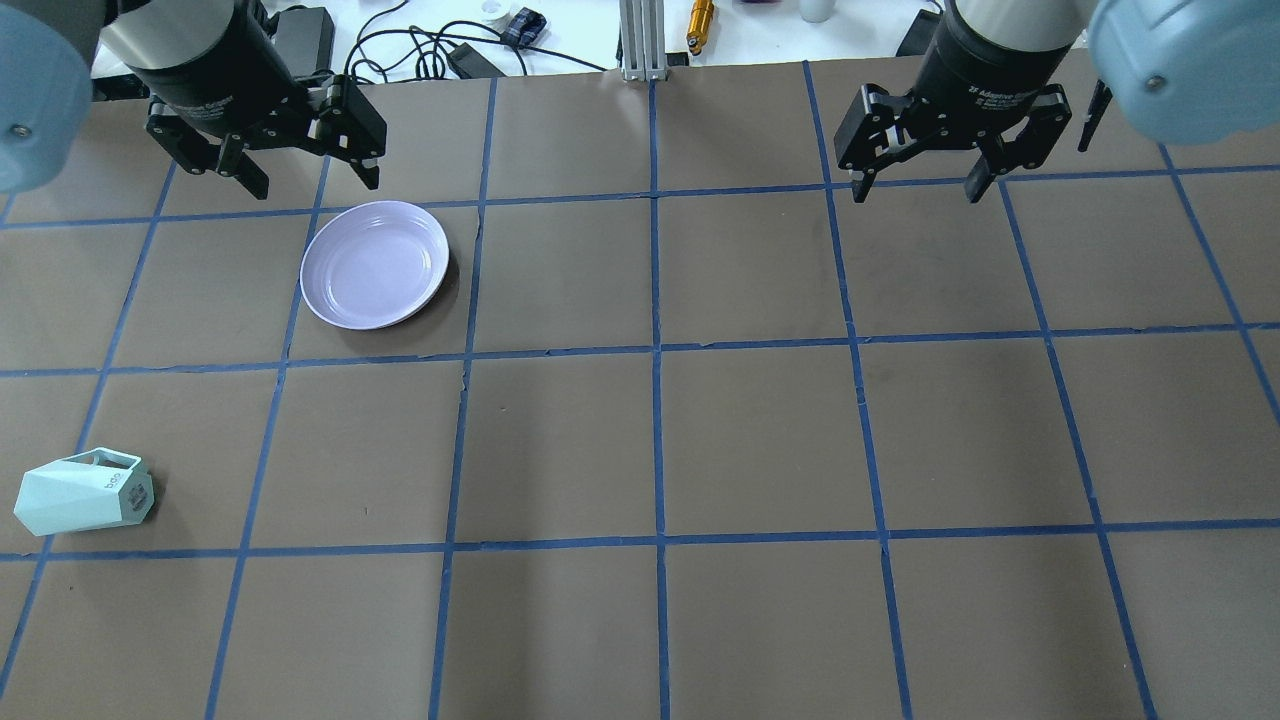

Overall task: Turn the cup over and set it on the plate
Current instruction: 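Move the left gripper toward the mint-green cup lying on its side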

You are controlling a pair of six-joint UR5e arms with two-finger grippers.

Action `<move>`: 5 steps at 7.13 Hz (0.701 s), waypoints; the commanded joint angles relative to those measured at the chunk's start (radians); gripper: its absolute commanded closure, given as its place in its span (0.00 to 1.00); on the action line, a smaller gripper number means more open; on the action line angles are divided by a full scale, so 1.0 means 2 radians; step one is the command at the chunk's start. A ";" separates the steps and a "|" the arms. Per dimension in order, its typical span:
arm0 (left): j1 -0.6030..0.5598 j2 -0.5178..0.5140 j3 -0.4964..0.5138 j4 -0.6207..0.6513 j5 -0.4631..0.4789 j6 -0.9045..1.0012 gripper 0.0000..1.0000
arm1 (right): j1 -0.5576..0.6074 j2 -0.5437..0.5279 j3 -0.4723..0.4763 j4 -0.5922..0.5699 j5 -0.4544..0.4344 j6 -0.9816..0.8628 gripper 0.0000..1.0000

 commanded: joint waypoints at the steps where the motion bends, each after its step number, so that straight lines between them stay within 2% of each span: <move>1: 0.057 0.007 -0.003 -0.031 -0.006 0.039 0.00 | 0.000 0.000 0.000 0.000 0.000 0.000 0.00; 3: 0.133 0.010 -0.006 -0.053 -0.023 0.136 0.00 | 0.000 0.000 0.000 -0.001 0.000 0.000 0.00; 5: 0.220 0.005 -0.009 -0.093 -0.019 0.287 0.00 | 0.000 0.000 0.000 -0.001 0.000 0.000 0.00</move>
